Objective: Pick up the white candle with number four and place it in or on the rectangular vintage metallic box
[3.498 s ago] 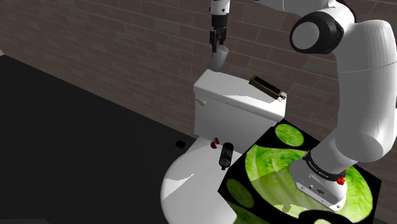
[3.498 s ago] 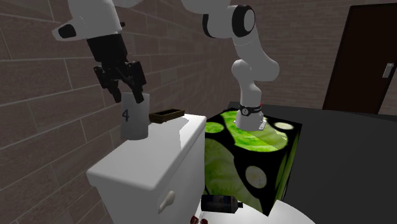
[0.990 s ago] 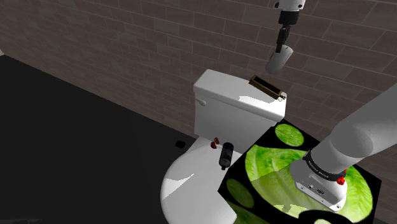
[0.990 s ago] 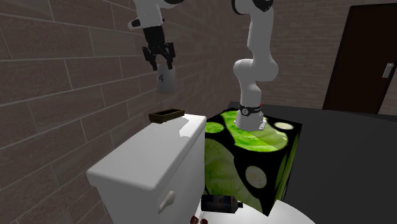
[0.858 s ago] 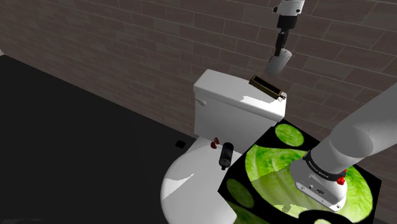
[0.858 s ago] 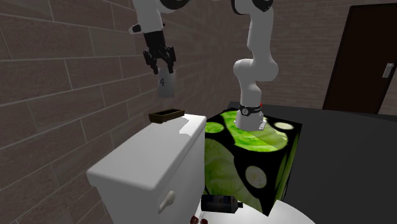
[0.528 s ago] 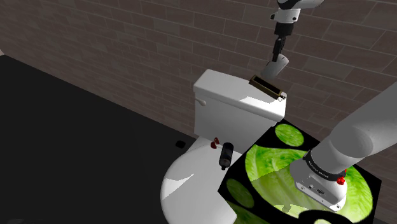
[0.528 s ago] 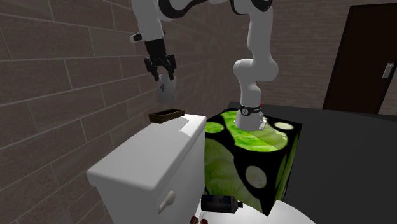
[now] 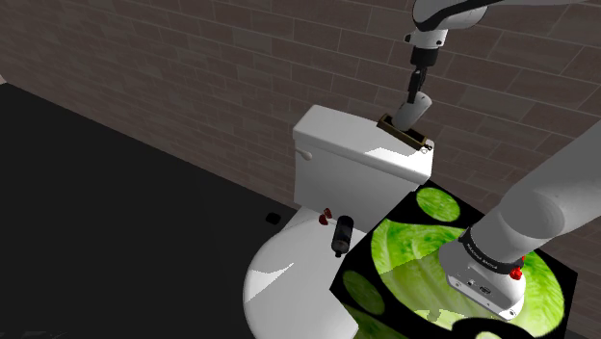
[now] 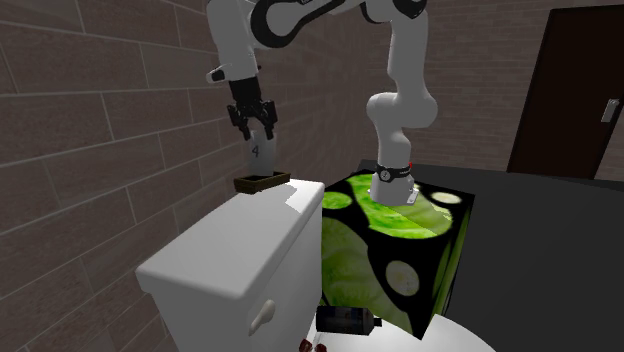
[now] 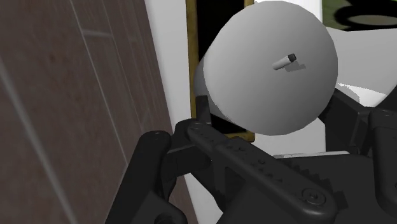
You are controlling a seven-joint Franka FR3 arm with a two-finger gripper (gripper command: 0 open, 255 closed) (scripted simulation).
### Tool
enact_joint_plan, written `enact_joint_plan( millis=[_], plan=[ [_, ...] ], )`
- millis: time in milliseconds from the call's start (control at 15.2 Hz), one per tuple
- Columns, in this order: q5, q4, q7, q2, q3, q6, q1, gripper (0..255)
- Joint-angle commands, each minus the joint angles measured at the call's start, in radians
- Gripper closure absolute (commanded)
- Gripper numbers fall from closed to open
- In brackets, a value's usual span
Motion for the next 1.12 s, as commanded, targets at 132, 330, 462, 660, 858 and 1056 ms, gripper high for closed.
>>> enact_joint_plan(
  millis=[132,330,462,660,858,1056],
  plan=[
    [0.001,-0.006,0.001,0.009,-0.001,0.006,-0.002,255],
    [0.001,-0.006,0.001,0.009,-0.001,0.006,-0.002,255],
    [0.001,-0.004,-0.001,0.011,-0.002,0.006,-0.003,0],
    [0.002,0.002,-0.002,0.015,-0.002,0.004,-0.003,0],
    [0.002,0.058,0.001,0.006,0.001,-0.062,-0.001,0],
    [0.003,0.120,0.000,0.008,0.003,-0.122,-0.001,0]
  ],
)
